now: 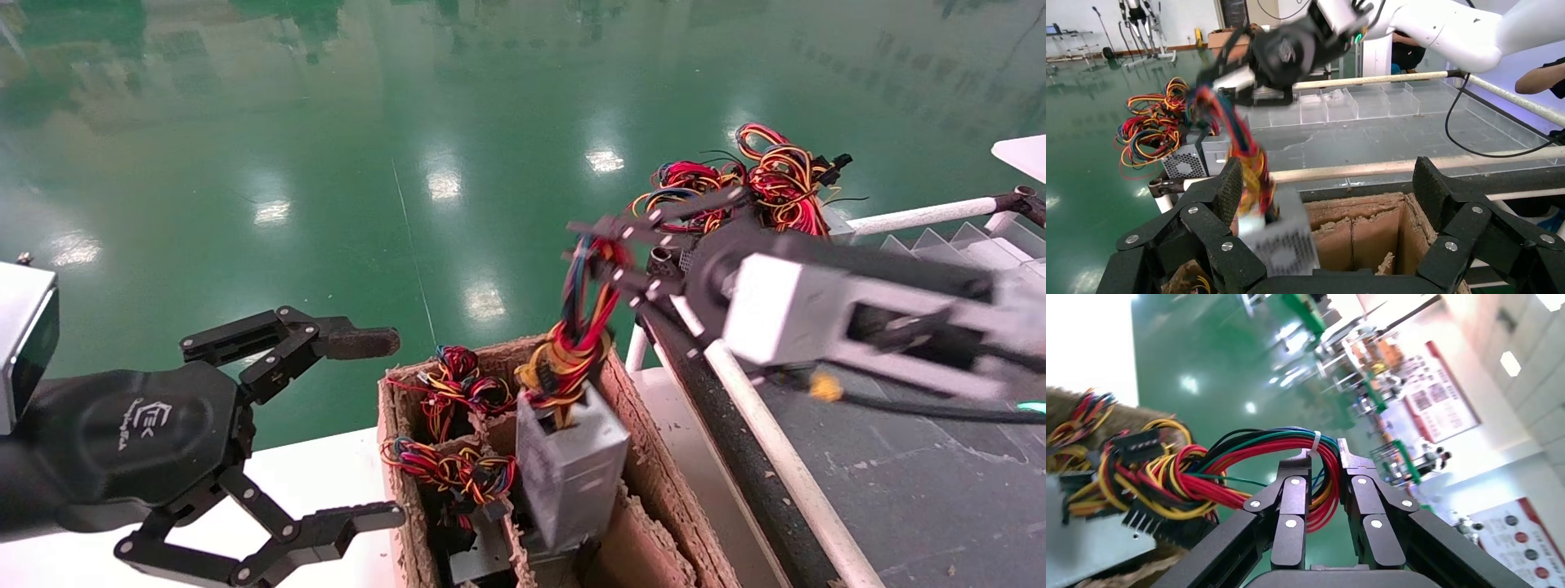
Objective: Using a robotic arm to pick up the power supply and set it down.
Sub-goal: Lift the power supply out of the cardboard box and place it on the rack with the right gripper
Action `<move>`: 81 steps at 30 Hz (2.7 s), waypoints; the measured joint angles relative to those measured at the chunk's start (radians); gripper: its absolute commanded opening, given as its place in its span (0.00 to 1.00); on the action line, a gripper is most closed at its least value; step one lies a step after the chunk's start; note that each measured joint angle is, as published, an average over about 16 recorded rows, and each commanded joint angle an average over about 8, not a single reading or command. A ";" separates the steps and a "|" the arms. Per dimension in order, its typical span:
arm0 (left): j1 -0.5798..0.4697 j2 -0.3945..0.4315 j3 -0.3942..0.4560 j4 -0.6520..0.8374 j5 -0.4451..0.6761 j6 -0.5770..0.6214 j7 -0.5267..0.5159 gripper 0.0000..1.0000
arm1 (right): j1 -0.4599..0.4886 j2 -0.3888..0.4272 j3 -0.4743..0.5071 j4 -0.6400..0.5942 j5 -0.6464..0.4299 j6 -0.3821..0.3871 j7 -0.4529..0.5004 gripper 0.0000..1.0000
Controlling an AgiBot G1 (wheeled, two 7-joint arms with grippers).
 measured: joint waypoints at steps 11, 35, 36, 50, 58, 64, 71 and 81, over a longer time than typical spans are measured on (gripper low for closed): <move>0.000 0.000 0.000 0.000 0.000 0.000 0.000 1.00 | -0.023 0.057 0.100 -0.005 0.115 0.013 -0.012 0.00; 0.000 0.000 0.000 0.000 0.000 0.000 0.000 1.00 | -0.106 0.202 0.233 -0.070 0.148 0.084 -0.046 0.00; 0.000 0.000 0.000 0.000 0.000 0.000 0.000 1.00 | -0.111 0.207 0.238 -0.076 0.150 0.084 -0.051 0.00; 0.000 0.000 0.001 0.000 0.000 0.000 0.000 1.00 | -0.194 0.273 0.321 -0.180 0.174 0.081 -0.137 0.00; 0.000 0.000 0.001 0.000 -0.001 0.000 0.000 1.00 | -0.222 0.288 0.353 -0.260 0.162 0.111 -0.193 0.00; 0.000 0.000 0.001 0.000 -0.001 0.000 0.000 1.00 | -0.210 0.280 0.351 -0.340 0.129 0.146 -0.237 0.00; 0.000 0.000 0.001 0.000 -0.001 0.000 0.000 1.00 | -0.136 0.247 0.311 -0.471 0.070 0.172 -0.277 0.00; 0.000 0.000 0.001 0.000 -0.001 0.000 0.001 1.00 | 0.031 0.188 0.236 -0.667 -0.014 0.162 -0.325 0.00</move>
